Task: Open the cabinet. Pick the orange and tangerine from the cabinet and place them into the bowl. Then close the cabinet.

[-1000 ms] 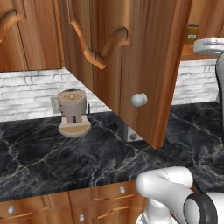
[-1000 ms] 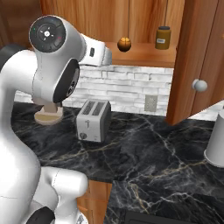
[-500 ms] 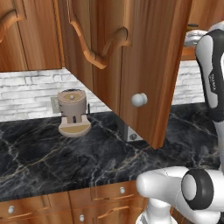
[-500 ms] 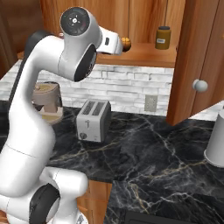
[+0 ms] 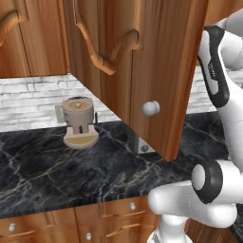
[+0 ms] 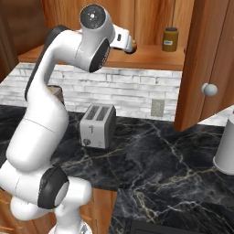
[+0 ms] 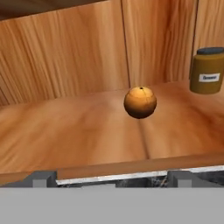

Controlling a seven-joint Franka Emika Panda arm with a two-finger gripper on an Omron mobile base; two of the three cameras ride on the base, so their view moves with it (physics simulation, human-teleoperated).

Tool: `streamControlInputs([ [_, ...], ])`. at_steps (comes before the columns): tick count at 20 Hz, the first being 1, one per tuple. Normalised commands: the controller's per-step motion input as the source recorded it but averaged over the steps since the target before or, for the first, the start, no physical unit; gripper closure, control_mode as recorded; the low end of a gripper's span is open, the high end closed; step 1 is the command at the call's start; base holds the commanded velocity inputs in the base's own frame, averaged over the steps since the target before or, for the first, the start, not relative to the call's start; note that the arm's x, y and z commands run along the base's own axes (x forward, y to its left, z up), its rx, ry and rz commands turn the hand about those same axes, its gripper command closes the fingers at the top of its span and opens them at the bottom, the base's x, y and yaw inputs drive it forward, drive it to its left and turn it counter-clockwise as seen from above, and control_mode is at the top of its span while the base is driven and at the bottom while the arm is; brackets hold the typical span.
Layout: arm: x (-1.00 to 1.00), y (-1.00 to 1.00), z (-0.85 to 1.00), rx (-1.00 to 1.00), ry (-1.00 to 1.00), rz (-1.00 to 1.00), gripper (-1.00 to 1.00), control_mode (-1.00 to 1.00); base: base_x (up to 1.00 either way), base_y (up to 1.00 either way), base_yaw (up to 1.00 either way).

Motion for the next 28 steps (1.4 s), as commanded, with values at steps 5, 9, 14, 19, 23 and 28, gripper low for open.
streamControlInputs([
  [5,0.62,-0.23,-0.13,-0.01,0.01,0.0,-1.0,-1.0,0.0,0.0,0.0],
  [9,0.67,-0.32,-0.14,0.0,0.0,0.0,-1.0,-1.0,0.0,0.0,0.0],
  [14,0.74,-0.11,-0.14,-0.02,0.0,0.0,-1.0,-1.0,0.0,0.0,0.0],
  [19,0.69,-0.14,-0.07,0.0,0.0,0.0,-1.0,-1.0,0.0,0.0,0.0],
  [23,0.6,-0.25,-0.04,0.0,0.0,0.0,-1.0,-1.0,0.0,0.0,0.0],
  [28,0.48,-0.22,-0.09,0.0,0.04,0.0,-1.0,-1.0,0.0,0.0,0.0],
])
